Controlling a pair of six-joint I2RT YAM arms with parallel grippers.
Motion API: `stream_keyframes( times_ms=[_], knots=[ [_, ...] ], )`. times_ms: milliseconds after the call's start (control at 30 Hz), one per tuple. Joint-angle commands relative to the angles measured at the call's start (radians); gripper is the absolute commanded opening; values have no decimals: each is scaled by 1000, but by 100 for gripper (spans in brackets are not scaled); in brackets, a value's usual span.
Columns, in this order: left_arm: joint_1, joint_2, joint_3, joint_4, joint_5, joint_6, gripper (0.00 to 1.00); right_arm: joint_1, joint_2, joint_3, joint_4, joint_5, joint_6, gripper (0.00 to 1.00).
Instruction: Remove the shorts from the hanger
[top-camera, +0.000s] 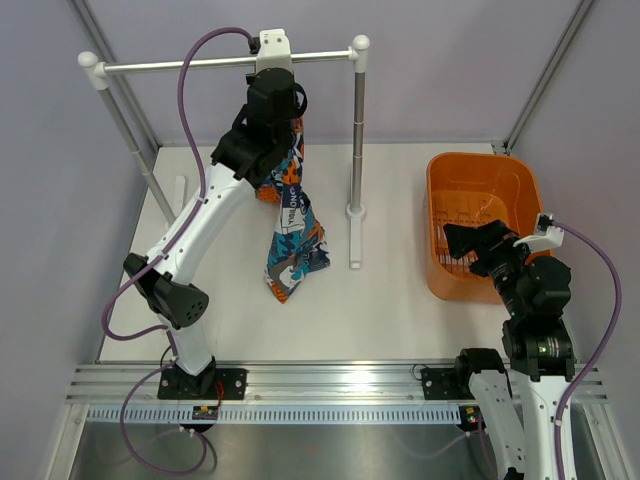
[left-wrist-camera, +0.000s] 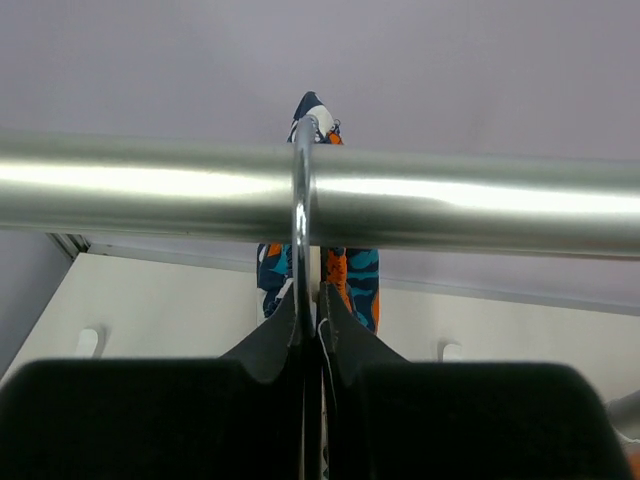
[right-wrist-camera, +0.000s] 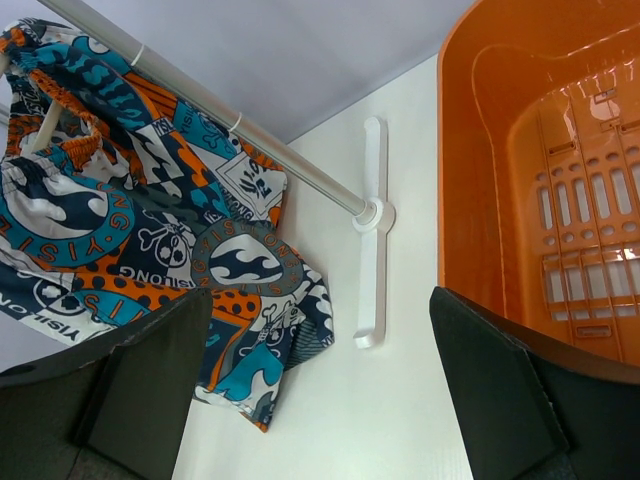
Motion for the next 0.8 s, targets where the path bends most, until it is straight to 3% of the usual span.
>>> stream_keyframes(
  times_ms=[0, 300, 700, 767],
  knots=[
    [6, -40, 41, 21, -19, 20, 0, -3, -6, -3, 21, -31, 10, 99],
    [36, -50, 48, -37, 56, 15, 0, -3, -13, -9, 27, -33, 13, 99],
    [37, -189, -41, 176, 220, 141, 0, -3, -6, -12, 46, -40, 3, 99],
    [37, -188, -17, 147, 208, 138, 0, -3, -3, -12, 47, -40, 3, 99]
  ],
)
